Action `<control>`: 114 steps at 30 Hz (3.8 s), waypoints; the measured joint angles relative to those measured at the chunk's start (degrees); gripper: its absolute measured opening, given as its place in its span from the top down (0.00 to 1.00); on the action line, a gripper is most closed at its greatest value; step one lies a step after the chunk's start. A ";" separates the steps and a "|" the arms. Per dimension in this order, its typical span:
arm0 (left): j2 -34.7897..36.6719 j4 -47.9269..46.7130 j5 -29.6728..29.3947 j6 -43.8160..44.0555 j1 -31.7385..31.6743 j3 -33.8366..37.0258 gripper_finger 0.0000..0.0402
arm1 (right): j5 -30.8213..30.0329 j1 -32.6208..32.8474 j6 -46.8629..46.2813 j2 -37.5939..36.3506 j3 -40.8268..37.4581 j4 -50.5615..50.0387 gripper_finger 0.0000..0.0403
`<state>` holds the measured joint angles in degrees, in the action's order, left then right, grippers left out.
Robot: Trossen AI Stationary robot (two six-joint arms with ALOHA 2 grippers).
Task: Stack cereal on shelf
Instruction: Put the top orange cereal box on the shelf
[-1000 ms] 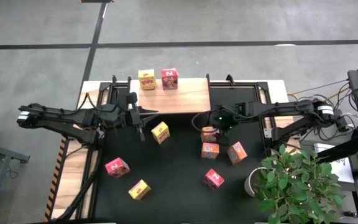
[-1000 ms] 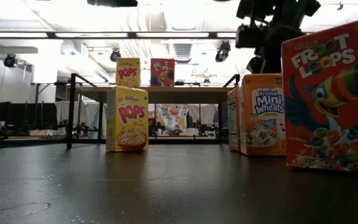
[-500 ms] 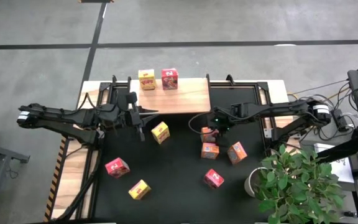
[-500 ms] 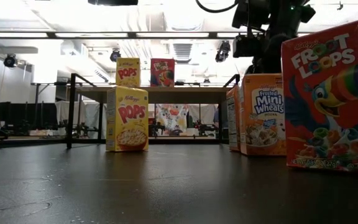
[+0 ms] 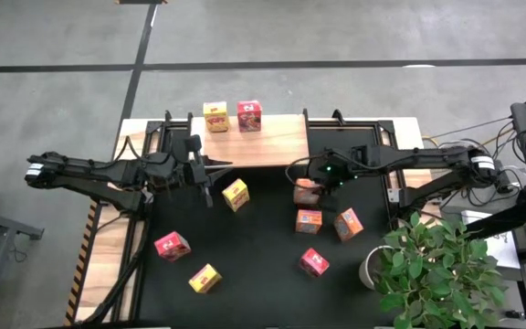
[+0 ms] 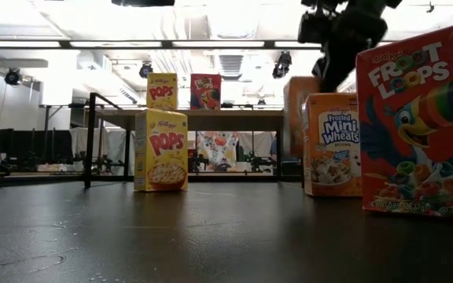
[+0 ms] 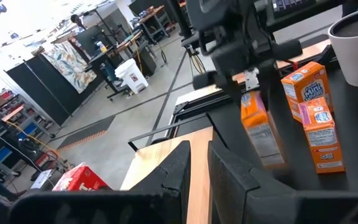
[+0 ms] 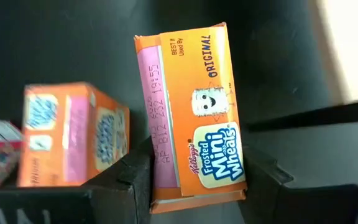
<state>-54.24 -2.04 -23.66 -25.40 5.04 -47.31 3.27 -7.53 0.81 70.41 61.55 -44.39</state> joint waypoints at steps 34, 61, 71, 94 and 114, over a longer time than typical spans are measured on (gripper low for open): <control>0.09 1.99 0.00 0.04 0.00 0.00 0.90 | -13.37 -8.90 0.18 4.76 14.15 12.66 0.61; 0.07 2.97 0.04 1.55 0.00 0.00 0.90 | -15.33 -9.77 2.00 7.33 16.29 11.68 0.37; -0.02 2.83 0.26 5.93 0.00 0.76 0.90 | -13.38 -4.03 3.85 7.59 18.54 17.79 0.50; 0.00 3.74 0.24 5.98 0.02 2.49 0.90 | -43.83 -0.72 4.23 15.17 18.22 11.49 0.98; 0.00 3.74 0.24 5.00 0.02 2.99 0.90 | -41.61 -3.41 0.92 14.97 16.01 16.86 0.98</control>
<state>-54.24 1.69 -23.42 -20.40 5.06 -44.31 -38.34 -10.94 1.74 85.38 77.56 -27.53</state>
